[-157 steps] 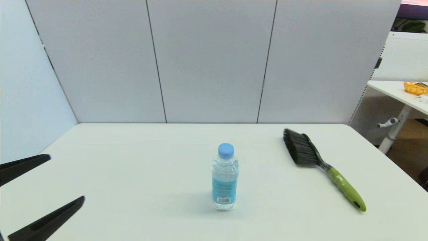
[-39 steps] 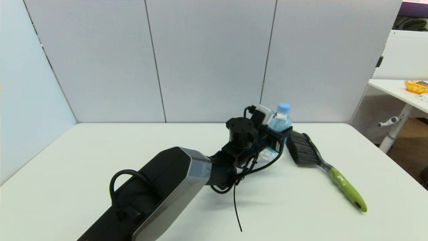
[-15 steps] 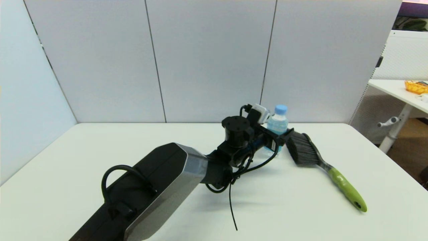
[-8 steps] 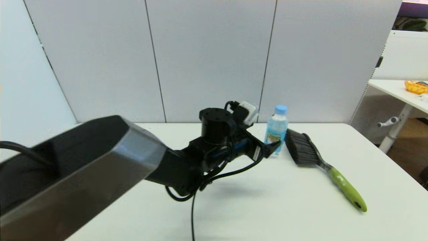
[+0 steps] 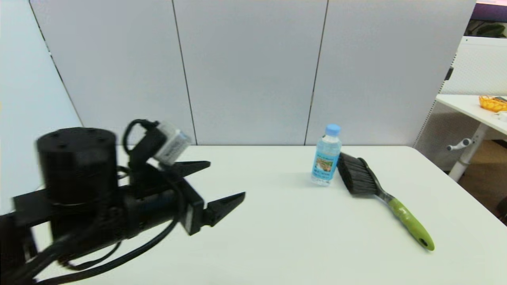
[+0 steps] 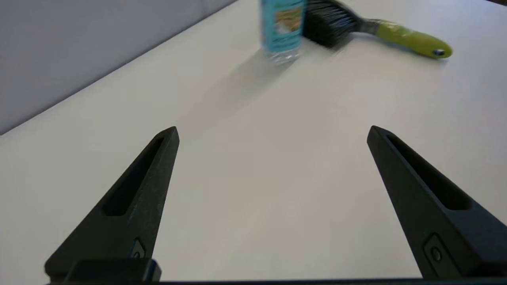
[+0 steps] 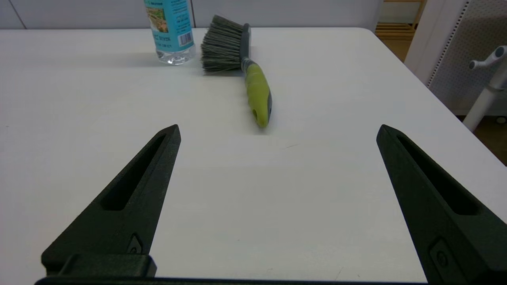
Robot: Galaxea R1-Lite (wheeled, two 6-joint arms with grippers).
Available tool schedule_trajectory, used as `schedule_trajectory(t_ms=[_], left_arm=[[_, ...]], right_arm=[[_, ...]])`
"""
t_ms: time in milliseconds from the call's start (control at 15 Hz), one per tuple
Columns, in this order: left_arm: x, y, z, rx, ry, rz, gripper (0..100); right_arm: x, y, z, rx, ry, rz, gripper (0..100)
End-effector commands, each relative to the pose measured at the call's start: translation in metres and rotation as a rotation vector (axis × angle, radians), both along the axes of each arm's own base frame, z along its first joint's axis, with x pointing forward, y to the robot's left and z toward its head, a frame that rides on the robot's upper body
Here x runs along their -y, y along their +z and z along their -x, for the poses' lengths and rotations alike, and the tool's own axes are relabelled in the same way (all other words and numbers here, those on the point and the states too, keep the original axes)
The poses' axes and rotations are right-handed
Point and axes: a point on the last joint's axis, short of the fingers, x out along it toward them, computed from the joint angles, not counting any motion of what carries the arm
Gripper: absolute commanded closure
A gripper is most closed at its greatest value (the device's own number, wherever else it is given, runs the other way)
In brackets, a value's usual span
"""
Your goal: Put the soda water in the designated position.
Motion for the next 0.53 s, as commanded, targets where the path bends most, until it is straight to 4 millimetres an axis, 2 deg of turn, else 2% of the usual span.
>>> schedule_trajectory(t_ms=[67, 267, 533], left_arm=[[-0.113, -0.004, 0.088, 0.145, 0.300, 0.092, 0], [-0.136, -0.022, 0.125, 0.210, 0.409, 0.143, 0], [-0.152, -0.031, 0.165, 0.335, 0.582, 0.172, 0]], right_arm=[[0.000, 0.000, 0.000, -0.002, 0.000, -0.001, 0], [0.000, 0.000, 0.000, 0.001, 0.000, -0.001, 0], [0.000, 0.000, 0.000, -0.001, 0.000, 0.001, 0]])
